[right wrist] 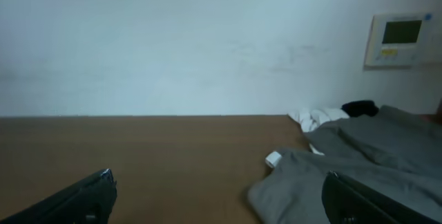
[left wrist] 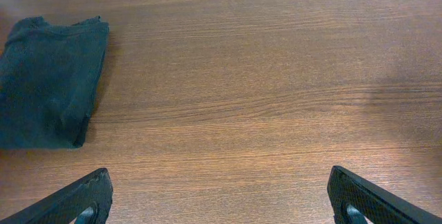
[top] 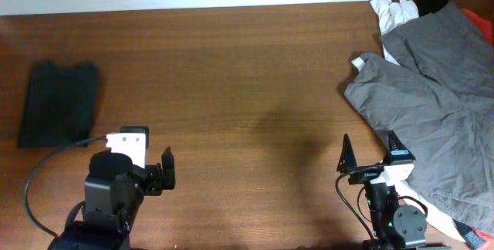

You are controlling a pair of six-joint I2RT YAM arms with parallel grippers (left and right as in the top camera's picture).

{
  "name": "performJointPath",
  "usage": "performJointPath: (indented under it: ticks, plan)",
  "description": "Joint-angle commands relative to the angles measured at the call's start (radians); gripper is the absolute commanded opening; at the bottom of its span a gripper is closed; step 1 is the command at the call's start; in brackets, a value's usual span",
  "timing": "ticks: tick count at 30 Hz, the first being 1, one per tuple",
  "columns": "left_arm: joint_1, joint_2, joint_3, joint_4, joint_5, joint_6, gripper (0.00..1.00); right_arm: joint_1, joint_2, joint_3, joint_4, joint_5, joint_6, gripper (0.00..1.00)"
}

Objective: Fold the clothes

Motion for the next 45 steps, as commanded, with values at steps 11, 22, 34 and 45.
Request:
performJointPath:
  ticks: [11,22,34,45]
  plan:
    - [-0.003,-0.001,-0.003,0.002,-0.011,0.005,0.99,-0.006,-0.010,-0.005,-0.167,-0.036,-0.083,0.99]
    - [-0.003,-0.001,-0.003,0.002,-0.011,0.005,0.99,-0.006,-0.010,-0.005,-0.167,-0.035,-0.083,0.99]
    - [-0.003,-0.001,-0.003,0.002,-0.011,0.005,0.99,-0.006,-0.010,-0.005,-0.167,-0.036,-0.083,0.99]
    - [0.021,-0.061,-0.056,0.016,-0.006,0.005,0.99,-0.006,-0.010,-0.005,-0.167,-0.036,-0.083,0.99]
